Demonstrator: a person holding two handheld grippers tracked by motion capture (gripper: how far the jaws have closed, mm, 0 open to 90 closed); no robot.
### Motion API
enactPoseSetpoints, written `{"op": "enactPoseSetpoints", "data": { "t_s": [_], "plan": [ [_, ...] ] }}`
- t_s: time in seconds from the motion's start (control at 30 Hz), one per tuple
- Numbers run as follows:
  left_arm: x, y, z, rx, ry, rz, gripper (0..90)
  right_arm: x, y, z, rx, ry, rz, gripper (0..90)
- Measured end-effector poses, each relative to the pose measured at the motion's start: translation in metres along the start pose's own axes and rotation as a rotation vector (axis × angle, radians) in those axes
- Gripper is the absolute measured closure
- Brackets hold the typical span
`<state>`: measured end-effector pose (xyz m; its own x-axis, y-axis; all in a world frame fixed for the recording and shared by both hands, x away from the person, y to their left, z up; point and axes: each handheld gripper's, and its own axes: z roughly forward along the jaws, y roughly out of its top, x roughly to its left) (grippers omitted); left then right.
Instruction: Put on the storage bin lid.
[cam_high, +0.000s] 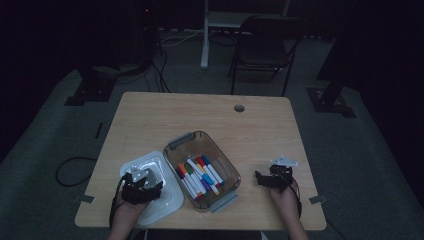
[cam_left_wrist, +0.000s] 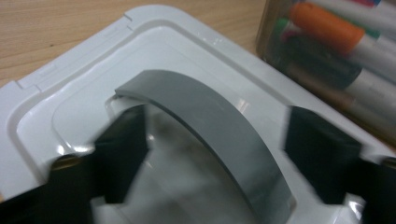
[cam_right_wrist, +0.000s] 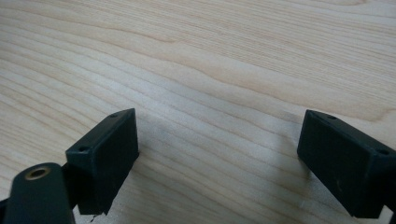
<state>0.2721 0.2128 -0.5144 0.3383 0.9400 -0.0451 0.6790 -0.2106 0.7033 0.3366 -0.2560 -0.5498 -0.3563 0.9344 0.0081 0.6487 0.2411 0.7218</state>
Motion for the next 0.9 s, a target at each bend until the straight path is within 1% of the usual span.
{"op": "enactPoseSetpoints", "data": {
  "t_s": [0.07, 0.1, 0.13, 0.17, 0.23, 0.3, 0.37, 0.43, 0.5, 0.53, 0.6, 0.63, 0.67, 0.7, 0.73, 0.77, 0.8, 0.83, 0.87, 0.9],
  "plan": [
    [0.002, 0.000, 0.001, -0.001, 0.002, 0.003, 35.8, 0.000, 0.000, 0.000, 0.000, 0.000, 0.000, 12.2],
    [0.004, -0.001, 0.000, -0.008, -0.004, -0.008, 37.4, 0.000, 0.000, 0.000, 0.000, 0.000, 0.000, 12.3],
    [0.005, -0.001, 0.000, -0.010, -0.004, -0.012, 41.6, 0.000, 0.000, 0.000, 0.000, 0.000, 0.000, 12.3],
    [0.006, -0.001, 0.000, -0.013, 0.003, -0.010, 43.6, 0.000, 0.000, 0.000, 0.000, 0.000, 0.000, 12.2],
    [0.008, -0.001, -0.001, -0.016, 0.000, -0.017, 47.4, 0.000, 0.000, 0.000, 0.000, 0.000, 0.000, 12.3],
    [0.011, -0.001, -0.001, -0.020, 0.007, -0.030, 51.1, 0.000, 0.000, 0.000, 0.000, 0.000, 0.000, 12.3],
    [0.014, -0.001, -0.003, -0.023, 0.026, -0.028, 55.6, 0.000, 0.000, 0.000, 0.000, 0.000, 0.000, 12.3],
    [0.020, -0.002, -0.006, -0.033, 0.045, -0.032, 61.6, 0.000, 0.000, 0.000, 0.000, 0.000, 0.000, 12.2],
    [0.027, -0.003, -0.007, -0.041, 0.043, -0.053, 66.3, 0.000, 0.000, 0.000, 0.000, 0.000, 0.000, 12.3],
    [0.030, -0.004, -0.009, -0.044, 0.043, -0.055, 67.4, 0.000, 0.000, 0.000, 0.000, 0.000, 0.000, 12.2],
    [0.034, -0.006, -0.011, -0.058, 0.063, -0.053, 67.7, 0.000, 0.000, 0.000, 0.000, 0.000, 0.000, 12.3],
    [0.036, -0.007, -0.012, -0.061, 0.070, -0.043, 67.8, 0.000, 0.000, 0.000, 0.000, 0.000, 0.000, 12.3],
    [0.038, -0.008, -0.011, -0.054, 0.070, -0.032, 67.7, 0.000, 0.000, 0.000, 0.000, 0.000, 0.000, 12.3],
    [0.042, -0.010, -0.011, -0.059, 0.056, -0.034, 67.6, 0.000, 0.000, 0.000, 0.000, 0.000, 0.000, 12.3],
    [0.044, -0.010, -0.012, -0.061, 0.057, -0.045, 67.5, 0.000, 0.000, 0.000, 0.000, -0.001, 0.001, 12.3],
    [0.045, -0.010, -0.012, -0.057, 0.061, -0.041, 67.3, 0.000, 0.000, 0.000, 0.000, -0.001, 0.002, 12.3],
    [0.047, -0.009, -0.011, -0.042, 0.061, -0.040, 65.8, 0.000, 0.000, 0.000, 0.000, -0.002, 0.002, 12.2],
    [0.048, -0.009, -0.010, -0.034, 0.059, -0.039, 57.4, 0.000, 0.000, 0.000, 0.000, -0.002, 0.002, 12.3],
    [0.049, -0.010, -0.009, -0.026, 0.051, -0.043, 51.3, 0.000, 0.000, 0.000, 0.000, -0.002, 0.002, 12.3],
    [0.050, -0.010, -0.008, -0.018, 0.038, -0.047, 47.2, 0.000, 0.000, 0.000, -0.001, -0.002, 0.001, 12.3]
  ]
}}
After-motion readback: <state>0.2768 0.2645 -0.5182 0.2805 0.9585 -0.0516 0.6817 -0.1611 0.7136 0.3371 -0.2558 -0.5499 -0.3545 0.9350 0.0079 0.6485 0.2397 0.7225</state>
